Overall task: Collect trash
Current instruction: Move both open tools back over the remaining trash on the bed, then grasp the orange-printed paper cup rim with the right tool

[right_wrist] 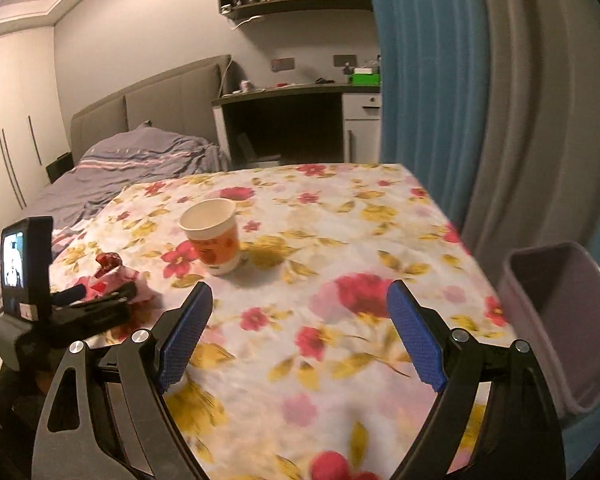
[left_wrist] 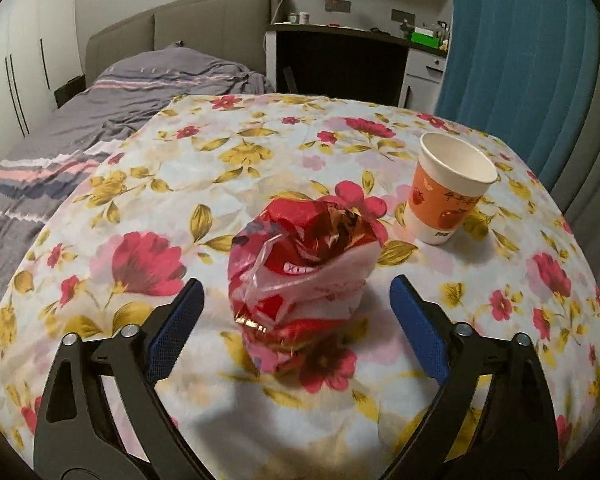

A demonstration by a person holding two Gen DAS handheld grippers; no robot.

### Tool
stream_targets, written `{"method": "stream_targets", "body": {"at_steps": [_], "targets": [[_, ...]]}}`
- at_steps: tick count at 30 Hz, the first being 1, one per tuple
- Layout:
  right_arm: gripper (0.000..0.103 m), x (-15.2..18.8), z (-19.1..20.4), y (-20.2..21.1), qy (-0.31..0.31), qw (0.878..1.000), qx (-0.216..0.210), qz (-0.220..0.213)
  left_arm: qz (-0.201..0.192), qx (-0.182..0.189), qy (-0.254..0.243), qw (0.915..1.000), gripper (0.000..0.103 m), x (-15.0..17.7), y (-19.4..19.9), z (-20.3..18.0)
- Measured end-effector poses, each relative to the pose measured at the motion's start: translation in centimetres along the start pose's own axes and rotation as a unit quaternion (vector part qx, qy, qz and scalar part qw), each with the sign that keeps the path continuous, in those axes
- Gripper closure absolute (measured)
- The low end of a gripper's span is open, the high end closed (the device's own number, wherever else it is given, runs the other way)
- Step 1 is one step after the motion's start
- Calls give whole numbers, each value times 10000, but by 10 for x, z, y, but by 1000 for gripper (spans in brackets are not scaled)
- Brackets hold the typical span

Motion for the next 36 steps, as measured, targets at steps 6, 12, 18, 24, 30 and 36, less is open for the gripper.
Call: {"method": "stream_targets", "body": {"at_steps": [6, 12, 18, 24, 30, 36], "targets": [[17, 5, 33, -31, 293, 9993, -144, 158, 142, 129, 152, 9997, 42, 3, -17, 6], [17, 7, 59, -61, 441, 9984, -266, 245, 8, 288, 430, 9987, 58, -3, -21, 18], [17, 11, 79, -95, 362, 9983, -336, 319, -611, -209, 687, 9955, 60, -26, -3, 47], [17, 8, 97, -129, 528, 9978, -220, 328, -696, -664, 769, 9924, 60, -27, 0, 73], [18, 7, 100, -151, 439, 9983, -152, 363, -592, -659, 1007, 9910, 60, -24, -3, 87], [39, 10, 99, -162, 307, 9982, -151, 483, -576, -616, 947, 9919, 60, -23, -5, 83]]}}
Point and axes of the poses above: each gripper's, at about its wrist camera, not at the fingertips, and y roughly against the way its jaws point, z to its left, x to its underside, the point moved 4 cm from there along -y, roughly the way its jaws point, and after that the axes turned 15 degrees about -z, right-handed, at the moved point
